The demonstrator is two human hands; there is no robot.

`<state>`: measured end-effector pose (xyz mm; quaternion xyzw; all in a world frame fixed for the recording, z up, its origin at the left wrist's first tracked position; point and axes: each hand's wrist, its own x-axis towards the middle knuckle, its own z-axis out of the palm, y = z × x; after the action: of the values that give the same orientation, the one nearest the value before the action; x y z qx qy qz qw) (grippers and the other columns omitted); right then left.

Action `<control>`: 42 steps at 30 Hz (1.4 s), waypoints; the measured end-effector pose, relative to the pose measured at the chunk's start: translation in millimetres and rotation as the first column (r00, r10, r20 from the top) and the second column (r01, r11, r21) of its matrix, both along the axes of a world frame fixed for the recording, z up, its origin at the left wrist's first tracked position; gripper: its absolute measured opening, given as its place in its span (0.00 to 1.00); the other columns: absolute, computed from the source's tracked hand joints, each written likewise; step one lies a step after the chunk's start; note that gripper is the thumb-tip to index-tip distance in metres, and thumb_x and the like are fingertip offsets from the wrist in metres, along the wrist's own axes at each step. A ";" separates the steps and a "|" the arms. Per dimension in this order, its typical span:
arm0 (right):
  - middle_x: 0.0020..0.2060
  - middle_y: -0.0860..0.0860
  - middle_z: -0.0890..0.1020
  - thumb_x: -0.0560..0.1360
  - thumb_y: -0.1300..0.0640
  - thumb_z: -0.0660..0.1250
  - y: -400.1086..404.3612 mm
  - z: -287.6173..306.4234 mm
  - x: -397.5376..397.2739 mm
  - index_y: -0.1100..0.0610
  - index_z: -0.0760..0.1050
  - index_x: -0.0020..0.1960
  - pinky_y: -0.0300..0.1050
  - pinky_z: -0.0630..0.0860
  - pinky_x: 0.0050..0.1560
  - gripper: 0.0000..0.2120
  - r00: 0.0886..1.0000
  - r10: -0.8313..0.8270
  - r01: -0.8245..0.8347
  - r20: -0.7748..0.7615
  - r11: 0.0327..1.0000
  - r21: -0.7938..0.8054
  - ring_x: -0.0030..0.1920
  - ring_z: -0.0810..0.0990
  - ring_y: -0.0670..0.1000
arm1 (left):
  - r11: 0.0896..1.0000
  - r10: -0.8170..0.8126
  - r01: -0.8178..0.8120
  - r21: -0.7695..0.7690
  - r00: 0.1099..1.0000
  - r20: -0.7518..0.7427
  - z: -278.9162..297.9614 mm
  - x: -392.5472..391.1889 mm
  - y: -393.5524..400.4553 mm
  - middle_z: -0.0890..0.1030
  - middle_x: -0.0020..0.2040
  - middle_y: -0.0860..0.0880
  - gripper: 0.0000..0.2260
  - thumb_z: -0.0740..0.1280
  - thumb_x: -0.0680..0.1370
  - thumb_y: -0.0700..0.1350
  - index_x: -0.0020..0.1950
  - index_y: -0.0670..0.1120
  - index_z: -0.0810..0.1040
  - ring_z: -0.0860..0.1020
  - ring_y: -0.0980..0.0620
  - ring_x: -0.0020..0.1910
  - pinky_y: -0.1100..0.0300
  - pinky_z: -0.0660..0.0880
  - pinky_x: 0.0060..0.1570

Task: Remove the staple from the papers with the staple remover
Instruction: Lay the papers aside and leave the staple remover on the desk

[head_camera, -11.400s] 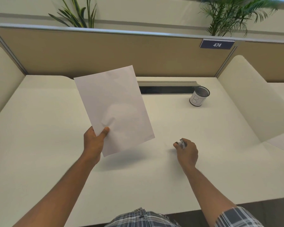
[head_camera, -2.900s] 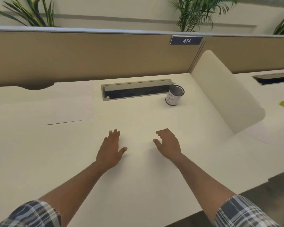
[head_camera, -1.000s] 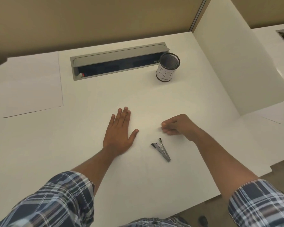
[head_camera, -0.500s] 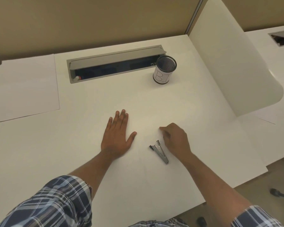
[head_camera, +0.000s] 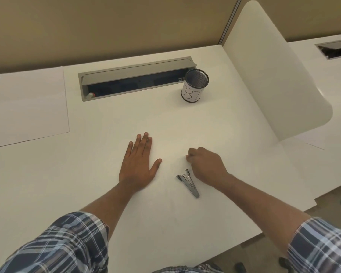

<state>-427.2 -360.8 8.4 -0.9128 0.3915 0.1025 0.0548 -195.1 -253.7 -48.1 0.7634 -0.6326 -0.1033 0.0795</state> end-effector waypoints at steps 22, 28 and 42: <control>0.44 0.49 0.80 0.76 0.61 0.69 24.1 -21.7 1.2 0.54 0.84 0.49 0.46 0.75 0.32 0.06 0.895 -0.315 0.326 0.315 0.945 0.017 0.40 0.78 0.54 | 1.000 0.008 -0.008 -0.002 1.000 -0.015 -0.6 0.0 -0.4 0.46 0.84 0.50 0.34 0.50 0.82 0.63 0.83 0.46 0.48 0.42 0.51 0.82 0.47 0.49 0.80; 0.46 0.45 0.82 0.78 0.59 0.68 4.5 -8.2 8.5 0.52 0.83 0.45 0.44 0.73 0.36 0.06 0.909 -0.344 0.340 0.235 0.939 0.057 0.46 0.78 0.53 | 1.000 0.009 -0.009 0.008 1.000 -0.008 -0.9 -0.2 0.4 0.45 0.84 0.50 0.34 0.50 0.82 0.63 0.83 0.46 0.47 0.42 0.51 0.82 0.47 0.49 0.80; 0.33 0.51 0.85 0.63 0.62 0.79 -59.4 17.2 49.2 0.58 0.77 0.36 0.42 0.75 0.36 0.10 0.818 -0.560 0.572 -0.136 0.761 0.306 0.38 0.83 0.56 | 1.000 0.013 -0.013 -0.028 1.000 -0.016 -2.1 -1.0 -0.8 0.48 0.84 0.49 0.34 0.53 0.82 0.62 0.83 0.45 0.50 0.44 0.50 0.82 0.47 0.49 0.80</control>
<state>-378.0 -420.2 25.7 -0.7271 0.6262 0.1624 0.2297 -196.1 -254.5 -50.2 0.7655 -0.6283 -0.0998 0.0962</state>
